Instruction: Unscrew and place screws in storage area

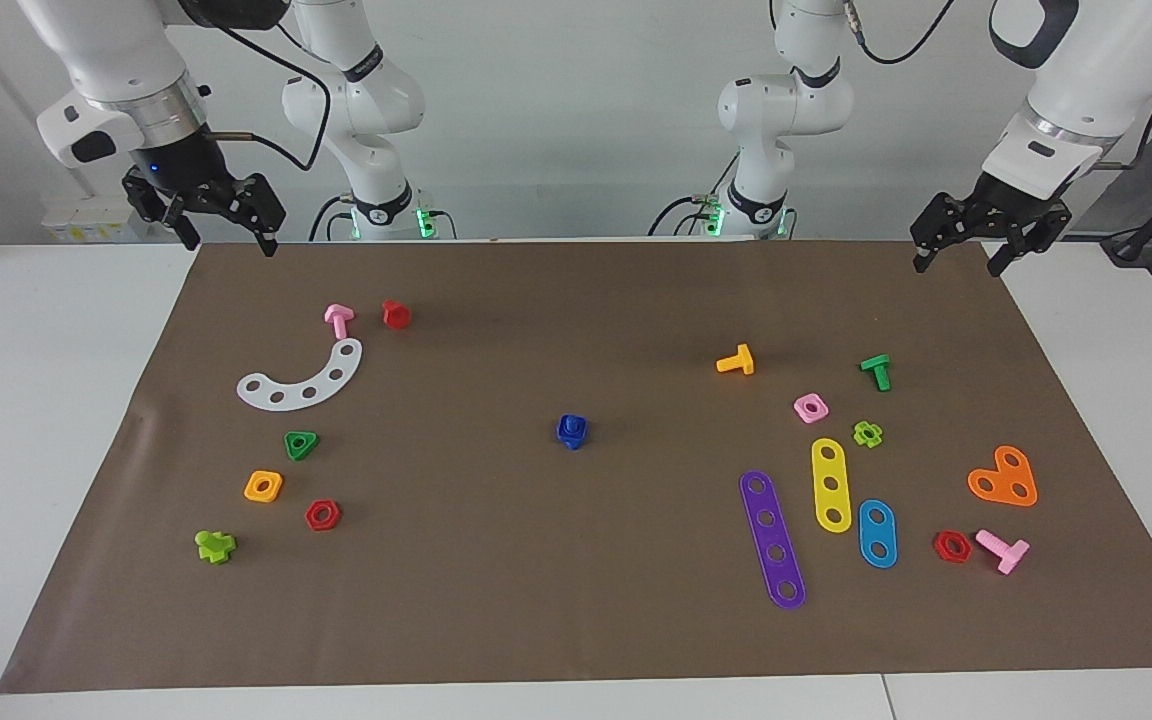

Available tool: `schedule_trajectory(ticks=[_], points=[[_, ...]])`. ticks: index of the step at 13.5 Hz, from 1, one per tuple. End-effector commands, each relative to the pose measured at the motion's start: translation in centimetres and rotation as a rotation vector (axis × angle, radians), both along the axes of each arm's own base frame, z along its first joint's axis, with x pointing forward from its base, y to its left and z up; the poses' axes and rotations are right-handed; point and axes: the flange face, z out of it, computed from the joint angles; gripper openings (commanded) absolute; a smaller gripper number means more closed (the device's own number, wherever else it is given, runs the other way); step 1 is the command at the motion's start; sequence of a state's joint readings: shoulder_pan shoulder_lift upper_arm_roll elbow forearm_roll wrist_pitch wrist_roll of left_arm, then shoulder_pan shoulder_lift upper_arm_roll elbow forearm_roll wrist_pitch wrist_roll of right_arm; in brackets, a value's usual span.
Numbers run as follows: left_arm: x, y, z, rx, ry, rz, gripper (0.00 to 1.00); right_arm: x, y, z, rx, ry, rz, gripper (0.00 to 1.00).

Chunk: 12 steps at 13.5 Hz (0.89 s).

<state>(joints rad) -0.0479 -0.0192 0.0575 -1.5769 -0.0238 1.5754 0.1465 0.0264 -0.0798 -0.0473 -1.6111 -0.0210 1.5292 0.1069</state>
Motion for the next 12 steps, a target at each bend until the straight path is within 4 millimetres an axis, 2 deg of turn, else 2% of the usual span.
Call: schedule_trajectory(ticks=[1,9,10,12], points=[[-0.8,0.0,0.0,0.018,0.001,0.008,1.00,-0.4,-0.1,0.2,0.004,-0.008,0.024,1.00],[-0.6,-0.4,0.2,0.019,-0.017,-0.007,1.00,-0.4,-0.1,0.2,0.004,-0.008,0.024,1.00],[-0.4,-1.0,0.3,0.020,-0.031,-0.017,1.00,-0.4,-0.1,0.2,0.004,-0.009,0.024,1.00],[-0.4,-3.9,0.2,0.017,-0.038,-0.066,1.00,-0.4,-0.1,0.2,0.004,-0.008,0.024,1.00]])
